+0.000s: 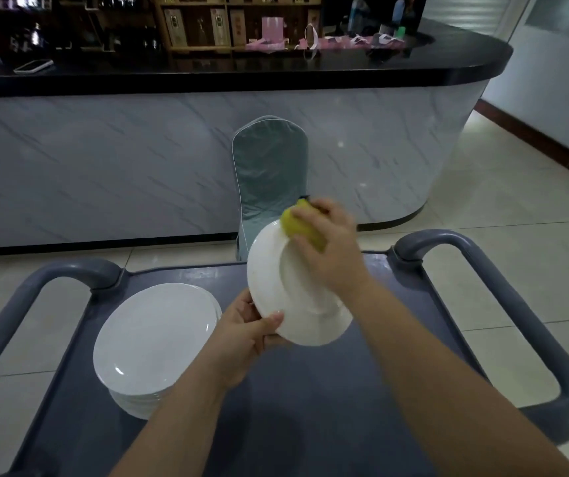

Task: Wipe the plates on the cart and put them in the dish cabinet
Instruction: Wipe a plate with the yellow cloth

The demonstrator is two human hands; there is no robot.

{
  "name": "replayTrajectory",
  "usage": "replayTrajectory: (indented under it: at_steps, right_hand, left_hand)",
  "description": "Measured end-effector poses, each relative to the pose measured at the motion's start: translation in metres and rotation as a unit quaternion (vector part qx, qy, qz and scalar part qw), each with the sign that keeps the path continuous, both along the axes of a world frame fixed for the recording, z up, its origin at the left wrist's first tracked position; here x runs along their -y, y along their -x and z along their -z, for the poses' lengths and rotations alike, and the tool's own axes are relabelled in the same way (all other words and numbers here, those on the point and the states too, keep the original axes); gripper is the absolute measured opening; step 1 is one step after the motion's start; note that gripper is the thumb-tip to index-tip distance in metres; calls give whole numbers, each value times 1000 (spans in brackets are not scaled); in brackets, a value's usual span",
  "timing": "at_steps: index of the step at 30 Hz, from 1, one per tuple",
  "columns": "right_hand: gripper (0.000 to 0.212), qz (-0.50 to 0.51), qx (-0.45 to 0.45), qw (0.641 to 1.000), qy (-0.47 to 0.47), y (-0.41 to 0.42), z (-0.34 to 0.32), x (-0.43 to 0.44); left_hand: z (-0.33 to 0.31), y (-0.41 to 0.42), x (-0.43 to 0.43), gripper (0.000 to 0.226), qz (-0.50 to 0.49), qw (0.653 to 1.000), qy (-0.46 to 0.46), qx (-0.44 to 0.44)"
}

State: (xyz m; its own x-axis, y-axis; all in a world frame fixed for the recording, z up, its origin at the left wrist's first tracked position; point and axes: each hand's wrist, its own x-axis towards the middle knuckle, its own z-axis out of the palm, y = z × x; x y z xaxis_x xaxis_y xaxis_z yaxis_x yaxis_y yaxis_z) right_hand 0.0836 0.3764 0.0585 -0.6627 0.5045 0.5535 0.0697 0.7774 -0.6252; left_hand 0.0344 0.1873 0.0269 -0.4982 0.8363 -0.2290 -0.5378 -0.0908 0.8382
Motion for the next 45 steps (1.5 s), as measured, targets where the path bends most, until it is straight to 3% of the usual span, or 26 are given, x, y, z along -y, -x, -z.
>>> replayTrajectory:
  at_steps: [3, 6, 10, 12, 14, 17, 22, 24, 27, 29, 33, 37, 42, 45]
  right_hand:
    - [40, -125, 21, 986, -109, -23, 18, 41]
    - [37, -143, 8, 983, -116, -76, 52, 30]
    - [39, 4, 12, 1000, -20, -102, 71, -19]
    - [40, 102, 6, 994, 48, -77, 57, -38]
    - [39, 121, -3, 991, 65, -43, 37, -40]
    - [40, 31, 13, 999, 3, -19, 24, -6]
    - [42, -148, 33, 981, -123, -97, 63, 14]
    - [39, -105, 34, 987, -114, -129, 86, -6]
    - [37, 72, 36, 996, 29, -131, 94, -41]
    - [38, 130, 24, 988, 82, -106, 77, -45]
    - [35, 41, 6, 999, -4, -75, 53, 4]
    - [38, -52, 32, 993, -105, -120, 85, 3]
    - [37, 149, 27, 987, 50, -110, 76, -31]
    - [38, 74, 30, 997, 15, -79, 57, 2]
  left_hand:
    - [6, 7, 0, 45, -28, 999, -20, 36]
    - [16, 4, 4, 48, -37, 996, -29, 81]
    - [23, -2, 7, 53, -1, 998, 6, 59]
    - [22, -5, 2, 58, 24, 999, 20, 30]
    - [20, -9, -6, 60, 36, 999, 33, -2]
    - [18, -10, -15, 62, 23, 999, 35, -15]
    - [24, -9, -12, 57, 19, 1000, 5, 23]
    - [27, -13, -11, 57, 24, 999, 19, 14]
    - [28, -19, -16, 52, 45, 997, 43, -36]
    - [26, -23, -21, 53, 48, 996, 46, -59]
    - [17, -16, -33, 52, 14, 998, 25, -50]
    - [18, -7, -32, 50, 31, 999, 10, -22]
    - [34, -26, -35, 58, 83, 995, 42, -34]
    - [36, -24, -43, 56, 58, 997, 42, -28]
